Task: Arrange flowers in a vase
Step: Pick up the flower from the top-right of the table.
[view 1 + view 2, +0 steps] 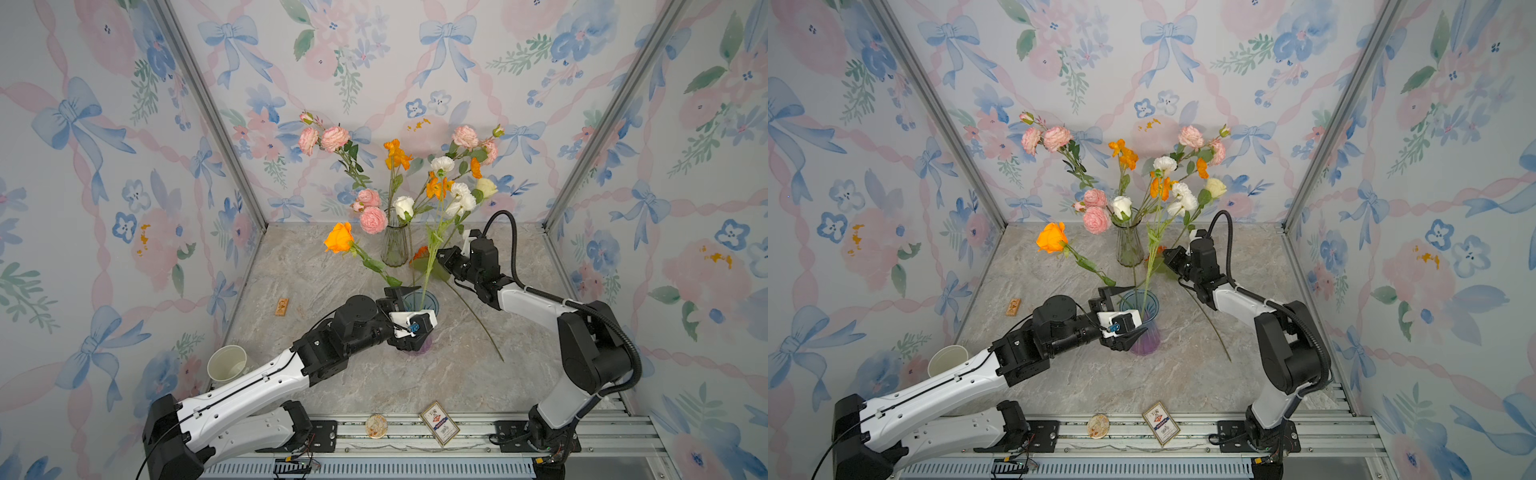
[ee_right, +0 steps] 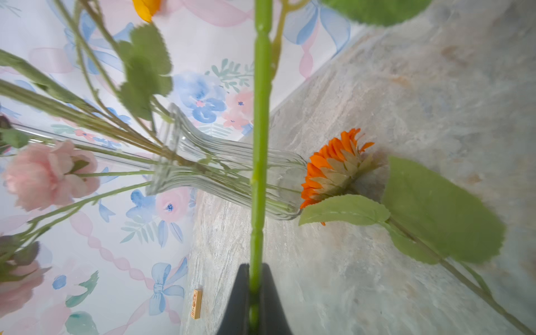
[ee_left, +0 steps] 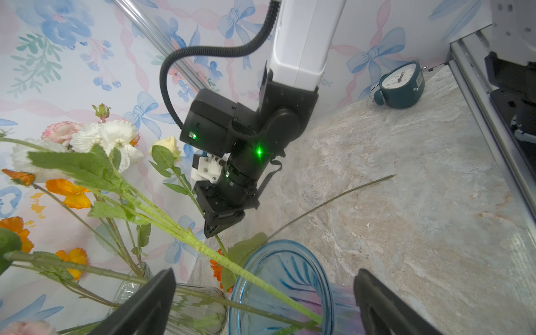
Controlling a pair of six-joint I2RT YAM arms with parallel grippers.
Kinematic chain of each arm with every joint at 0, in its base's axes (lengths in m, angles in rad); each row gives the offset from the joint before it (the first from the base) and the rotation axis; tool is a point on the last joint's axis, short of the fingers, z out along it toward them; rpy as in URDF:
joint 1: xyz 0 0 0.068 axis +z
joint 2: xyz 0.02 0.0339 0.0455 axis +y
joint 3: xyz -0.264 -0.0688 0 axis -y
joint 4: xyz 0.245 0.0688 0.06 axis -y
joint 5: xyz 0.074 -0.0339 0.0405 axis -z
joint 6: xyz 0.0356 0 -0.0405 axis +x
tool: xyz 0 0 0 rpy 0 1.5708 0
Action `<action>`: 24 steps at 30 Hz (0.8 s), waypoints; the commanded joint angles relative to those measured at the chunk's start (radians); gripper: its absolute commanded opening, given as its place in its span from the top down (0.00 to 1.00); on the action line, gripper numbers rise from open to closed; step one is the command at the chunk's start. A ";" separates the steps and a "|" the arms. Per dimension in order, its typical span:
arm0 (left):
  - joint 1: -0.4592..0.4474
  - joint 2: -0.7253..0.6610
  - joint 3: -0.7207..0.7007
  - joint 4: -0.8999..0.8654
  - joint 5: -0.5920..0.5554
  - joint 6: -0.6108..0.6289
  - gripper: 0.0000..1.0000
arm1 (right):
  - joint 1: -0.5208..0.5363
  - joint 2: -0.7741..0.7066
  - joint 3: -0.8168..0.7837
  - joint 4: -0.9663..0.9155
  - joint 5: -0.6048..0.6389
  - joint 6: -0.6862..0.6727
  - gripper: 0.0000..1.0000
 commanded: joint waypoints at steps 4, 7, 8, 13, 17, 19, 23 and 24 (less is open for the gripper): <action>0.003 -0.024 -0.014 0.007 -0.020 0.017 0.02 | 0.000 -0.212 -0.014 -0.228 0.141 -0.204 1.00; 0.003 -0.026 -0.014 0.006 -0.020 0.018 0.02 | 0.005 -0.310 -0.032 -0.335 0.223 -0.294 1.00; 0.004 -0.027 -0.013 0.006 -0.013 0.016 0.02 | 0.004 -0.344 -0.043 -0.362 0.247 -0.320 1.00; 0.003 -0.041 -0.009 0.005 0.002 0.008 0.02 | 0.003 -0.498 -0.088 -0.479 0.351 -0.427 1.00; 0.003 -0.059 -0.008 0.006 0.007 0.007 0.02 | 0.003 -0.629 -0.124 -0.551 0.421 -0.475 1.00; 0.004 -0.065 -0.007 0.004 0.011 0.006 0.02 | 0.016 -0.690 -0.122 -0.574 0.435 -0.497 1.00; 0.012 -0.090 0.011 -0.031 0.014 0.016 0.02 | 0.100 -0.774 -0.093 -0.562 0.425 -0.564 1.00; 0.024 -0.099 0.020 -0.048 0.029 0.016 0.02 | 0.137 -0.785 -0.079 -0.550 0.423 -0.595 1.00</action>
